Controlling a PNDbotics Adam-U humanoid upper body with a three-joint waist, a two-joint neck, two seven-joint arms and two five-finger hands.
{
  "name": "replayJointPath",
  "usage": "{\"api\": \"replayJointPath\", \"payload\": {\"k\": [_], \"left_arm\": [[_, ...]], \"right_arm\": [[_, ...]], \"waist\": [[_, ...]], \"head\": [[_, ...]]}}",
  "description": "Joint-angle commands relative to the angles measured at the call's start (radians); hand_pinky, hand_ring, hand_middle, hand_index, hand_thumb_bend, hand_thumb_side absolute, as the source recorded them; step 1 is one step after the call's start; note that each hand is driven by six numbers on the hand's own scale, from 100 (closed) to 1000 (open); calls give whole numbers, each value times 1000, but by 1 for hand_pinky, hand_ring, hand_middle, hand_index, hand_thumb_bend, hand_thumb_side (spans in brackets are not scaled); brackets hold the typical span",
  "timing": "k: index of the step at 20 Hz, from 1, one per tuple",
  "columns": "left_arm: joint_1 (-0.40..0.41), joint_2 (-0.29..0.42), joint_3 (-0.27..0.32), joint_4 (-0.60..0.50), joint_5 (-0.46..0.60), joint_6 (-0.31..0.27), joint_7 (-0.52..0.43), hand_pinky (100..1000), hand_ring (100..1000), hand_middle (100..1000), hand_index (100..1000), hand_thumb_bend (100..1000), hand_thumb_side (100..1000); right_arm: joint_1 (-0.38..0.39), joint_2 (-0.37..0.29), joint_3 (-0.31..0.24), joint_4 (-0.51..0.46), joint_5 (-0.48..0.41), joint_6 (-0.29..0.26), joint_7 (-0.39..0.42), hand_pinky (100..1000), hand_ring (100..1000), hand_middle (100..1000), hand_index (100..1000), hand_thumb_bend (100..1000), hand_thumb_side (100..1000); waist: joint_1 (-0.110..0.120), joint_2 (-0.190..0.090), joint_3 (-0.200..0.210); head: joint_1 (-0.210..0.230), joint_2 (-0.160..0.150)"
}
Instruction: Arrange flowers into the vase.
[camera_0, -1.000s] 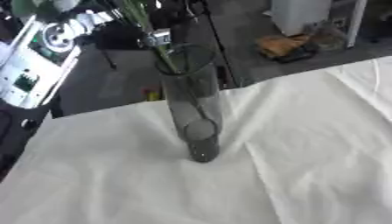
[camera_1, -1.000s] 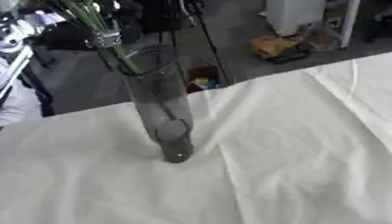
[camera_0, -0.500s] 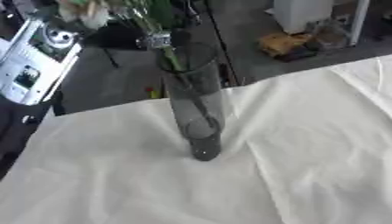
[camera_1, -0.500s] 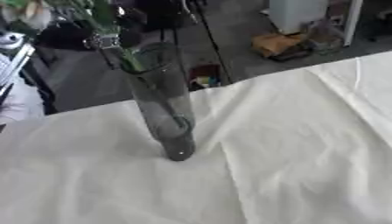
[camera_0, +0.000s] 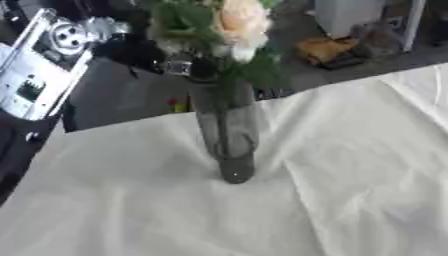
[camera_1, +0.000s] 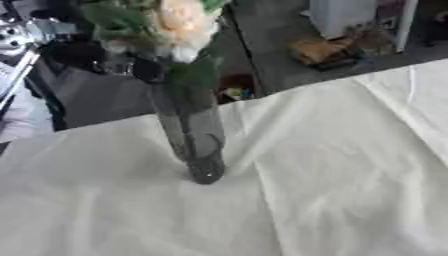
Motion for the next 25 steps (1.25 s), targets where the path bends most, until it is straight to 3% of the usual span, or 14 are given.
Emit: {"api": "replayJointPath", "payload": {"k": [1,19,22,25], "left_arm": [[-9,47,15,-13,-26,1,-11,885,991,1000,1000,616,810],[21,71,41,-14,-24,16,-5,864,974,988,1000,560,844],[60,108,83,-66,0,24,112,763,903,911,1000,505,960],[144,183,136,-172,78,54,368,645,827,844,995,364,1000]], "right_arm": [[-5,-16,2,-16,5,4,-1,878,838,633,927,100,937],[-1,-15,-2,-16,0,2,-5,878,838,634,927,100,938],[6,-13,-9,-16,2,2,-12,878,838,634,927,100,938],[10,-11,-21,-16,6,0,-25,877,837,635,926,100,938]], "waist": [[-8,-29,4],[-21,-38,21],[-27,-43,31],[-32,-48,47]], "head": [[-2,-3],[3,6],[-3,23],[-16,41]]}}
